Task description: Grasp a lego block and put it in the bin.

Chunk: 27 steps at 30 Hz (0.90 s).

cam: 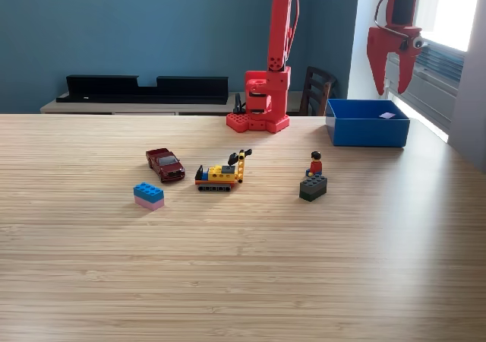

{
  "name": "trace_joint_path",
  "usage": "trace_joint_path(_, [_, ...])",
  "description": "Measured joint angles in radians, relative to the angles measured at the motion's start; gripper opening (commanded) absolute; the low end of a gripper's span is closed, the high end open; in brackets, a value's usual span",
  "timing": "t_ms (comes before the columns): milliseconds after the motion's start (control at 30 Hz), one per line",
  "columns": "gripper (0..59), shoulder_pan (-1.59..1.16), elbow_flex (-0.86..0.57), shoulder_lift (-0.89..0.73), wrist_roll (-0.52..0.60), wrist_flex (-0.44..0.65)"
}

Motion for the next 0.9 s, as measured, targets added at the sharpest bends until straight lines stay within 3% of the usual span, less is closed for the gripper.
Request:
trace_joint_path(267, [0.1, 0.276, -0.052, 0.0, 0.115, 0.0])
trace_joint_path(633, [0.1, 0.834, -0.015, 0.0, 0.33, 0.0])
trace_joint_path(900, [0.1, 0.923, 0.035, 0.0, 0.351, -0.009])
